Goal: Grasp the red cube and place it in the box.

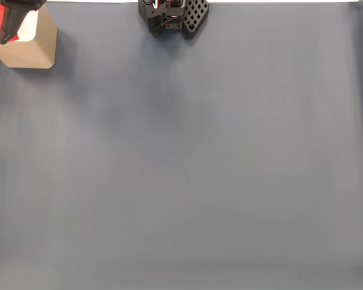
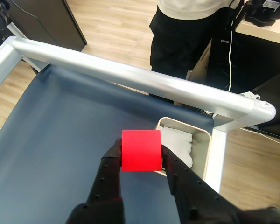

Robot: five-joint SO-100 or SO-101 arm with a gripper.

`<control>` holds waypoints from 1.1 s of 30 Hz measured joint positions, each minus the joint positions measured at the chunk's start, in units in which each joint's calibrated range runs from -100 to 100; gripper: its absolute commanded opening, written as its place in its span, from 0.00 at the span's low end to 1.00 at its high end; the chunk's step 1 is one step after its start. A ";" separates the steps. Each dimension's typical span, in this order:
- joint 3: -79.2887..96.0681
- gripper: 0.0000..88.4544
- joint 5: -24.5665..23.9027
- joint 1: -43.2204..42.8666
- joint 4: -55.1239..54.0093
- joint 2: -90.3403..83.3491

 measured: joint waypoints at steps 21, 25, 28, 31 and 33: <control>-1.90 0.01 0.00 6.53 -1.67 2.52; -1.54 0.01 0.00 8.23 -3.18 2.52; 0.18 0.01 0.00 9.64 -4.30 2.52; 1.63 0.01 0.00 10.76 -5.25 2.52; 2.53 0.01 0.00 11.20 -5.73 2.52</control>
